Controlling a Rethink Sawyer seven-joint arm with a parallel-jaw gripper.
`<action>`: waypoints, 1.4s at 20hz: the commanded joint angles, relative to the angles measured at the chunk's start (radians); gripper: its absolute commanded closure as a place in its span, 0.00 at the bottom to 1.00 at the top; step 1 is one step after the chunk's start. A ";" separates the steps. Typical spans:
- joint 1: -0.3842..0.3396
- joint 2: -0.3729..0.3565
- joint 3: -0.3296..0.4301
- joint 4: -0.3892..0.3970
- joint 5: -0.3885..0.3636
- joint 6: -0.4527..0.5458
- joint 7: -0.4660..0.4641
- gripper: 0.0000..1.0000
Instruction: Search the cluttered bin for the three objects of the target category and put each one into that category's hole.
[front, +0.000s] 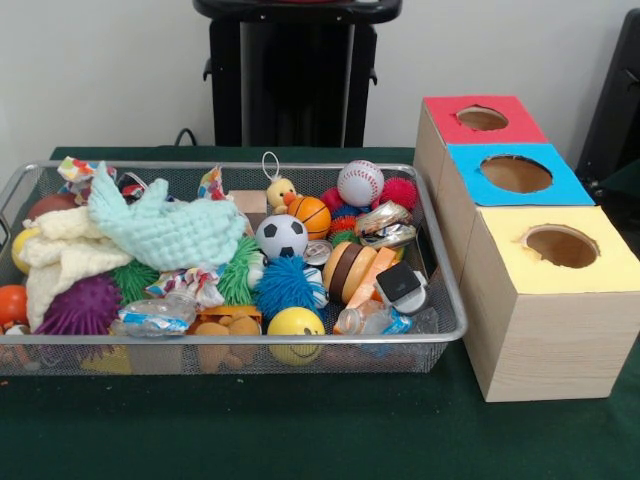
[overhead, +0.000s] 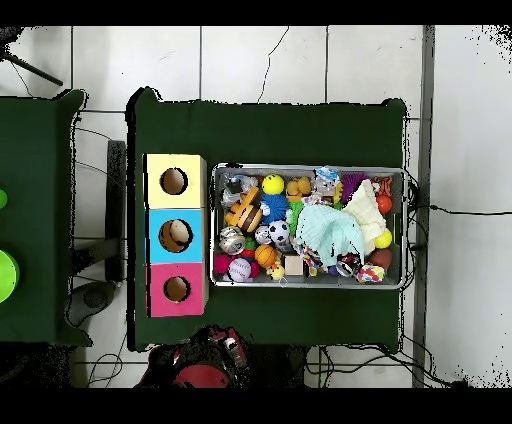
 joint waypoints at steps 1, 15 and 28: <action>-0.007 0.032 -0.046 0.080 0.041 -0.041 0.001 1.00; -0.014 0.052 -0.048 0.105 0.080 -0.068 -0.028 1.00; -0.011 0.031 -0.062 0.126 0.094 -0.142 -0.073 1.00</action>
